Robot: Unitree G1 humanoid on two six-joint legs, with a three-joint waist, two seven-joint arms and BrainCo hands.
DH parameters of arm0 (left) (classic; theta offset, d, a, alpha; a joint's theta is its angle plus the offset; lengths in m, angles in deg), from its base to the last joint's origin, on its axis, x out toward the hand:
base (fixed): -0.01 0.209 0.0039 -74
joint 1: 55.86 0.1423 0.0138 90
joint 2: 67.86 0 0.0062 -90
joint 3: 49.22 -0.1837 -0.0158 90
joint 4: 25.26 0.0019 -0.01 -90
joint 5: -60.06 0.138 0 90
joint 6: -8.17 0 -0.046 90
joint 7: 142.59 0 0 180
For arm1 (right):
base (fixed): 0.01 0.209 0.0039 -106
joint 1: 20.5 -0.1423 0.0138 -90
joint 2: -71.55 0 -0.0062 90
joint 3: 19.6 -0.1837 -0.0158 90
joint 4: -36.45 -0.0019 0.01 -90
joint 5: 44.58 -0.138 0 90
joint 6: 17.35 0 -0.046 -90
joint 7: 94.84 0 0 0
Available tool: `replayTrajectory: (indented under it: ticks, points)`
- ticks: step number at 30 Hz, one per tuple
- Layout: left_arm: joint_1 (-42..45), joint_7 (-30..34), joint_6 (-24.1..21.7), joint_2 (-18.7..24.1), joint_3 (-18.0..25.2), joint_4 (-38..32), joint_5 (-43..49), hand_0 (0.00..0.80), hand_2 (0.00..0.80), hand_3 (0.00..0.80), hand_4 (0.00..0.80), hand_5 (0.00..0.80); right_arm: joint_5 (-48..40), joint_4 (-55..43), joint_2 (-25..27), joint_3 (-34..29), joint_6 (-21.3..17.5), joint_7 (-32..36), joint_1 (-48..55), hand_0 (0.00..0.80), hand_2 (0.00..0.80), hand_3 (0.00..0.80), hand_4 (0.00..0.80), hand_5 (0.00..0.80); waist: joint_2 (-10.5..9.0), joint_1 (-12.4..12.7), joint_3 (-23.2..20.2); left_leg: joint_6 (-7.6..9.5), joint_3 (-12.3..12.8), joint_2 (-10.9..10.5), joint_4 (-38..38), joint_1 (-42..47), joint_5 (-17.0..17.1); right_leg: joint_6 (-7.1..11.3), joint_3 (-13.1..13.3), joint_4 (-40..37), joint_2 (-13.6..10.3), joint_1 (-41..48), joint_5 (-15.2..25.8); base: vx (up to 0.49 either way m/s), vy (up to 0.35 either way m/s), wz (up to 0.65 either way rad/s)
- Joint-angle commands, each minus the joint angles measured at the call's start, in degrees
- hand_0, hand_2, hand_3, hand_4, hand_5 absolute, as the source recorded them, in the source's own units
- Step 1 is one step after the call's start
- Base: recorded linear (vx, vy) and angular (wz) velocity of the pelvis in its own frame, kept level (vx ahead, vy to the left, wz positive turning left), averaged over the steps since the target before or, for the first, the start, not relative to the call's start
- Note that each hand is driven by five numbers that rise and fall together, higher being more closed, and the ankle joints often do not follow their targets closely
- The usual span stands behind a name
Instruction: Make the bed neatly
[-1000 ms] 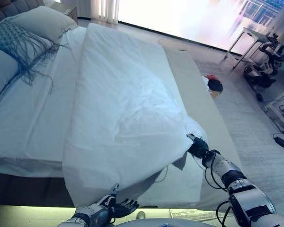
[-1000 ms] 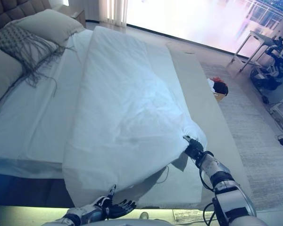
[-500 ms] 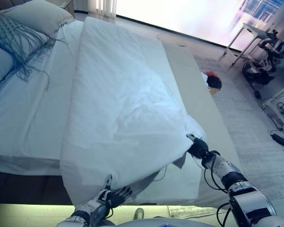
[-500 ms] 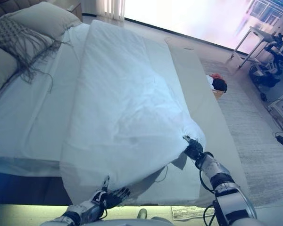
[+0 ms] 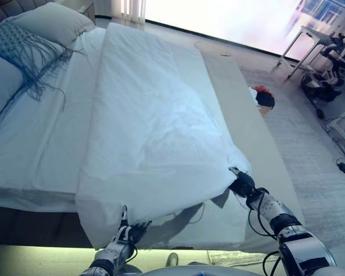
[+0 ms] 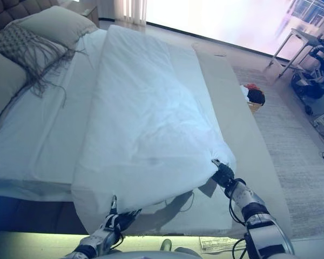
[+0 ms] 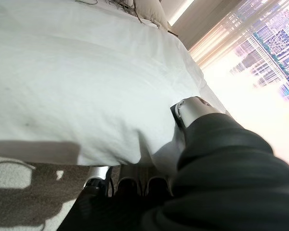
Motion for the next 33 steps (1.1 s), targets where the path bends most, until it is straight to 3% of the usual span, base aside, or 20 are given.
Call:
replayTrajectory:
  ticks: [1, 22, 33]
  points:
    - [-3.5, 2.1, -2.9, 0.1, 1.0, 1.5, -0.6, 0.8, 0.8, 0.8, 0.8, 0.8, 0.2, -0.5, 2.8, -5.3, -2.8, 3.0, -2.2, 0.8, 0.8, 0.8, 0.8, 0.8, -0.12, 1.5, -3.1, 0.9, -0.3, 2.7, -0.1, 0.0, -1.3, 6.16, -2.6, 0.0, -5.7, 2.1, -0.1, -0.014, 0.052, 0.12]
    - [-3.2, 2.6, -6.4, 4.4, 6.1, 5.1, 4.2, 0.8, 0.8, 0.8, 0.8, 0.8, 12.6, 7.8, 2.3, -5.7, -2.6, 10.7, 3.4, 0.8, 0.8, 0.8, 0.8, 0.8, 5.84, 2.4, -5.8, 1.02, -3.1, -0.5, -0.1, 0.6, -1.6, 6.88, -4.7, 0.0, -9.4, 4.2, -0.9, -0.019, 0.071, 0.05]
    - [-2.5, 1.6, -10.7, 9.1, 10.9, 7.8, 5.2, 0.8, 0.8, 0.8, 0.8, 0.8, 18.9, 14.3, -0.2, -2.4, 1.3, 13.9, 7.1, 0.8, 0.8, 0.8, 0.8, 0.8, 7.77, 3.4, -5.6, 1.51, -4.4, -2.0, -0.1, 0.4, -1.6, 6.79, -5.4, 0.0, -10.5, 4.9, -1.2, -0.043, 0.069, 0.08]
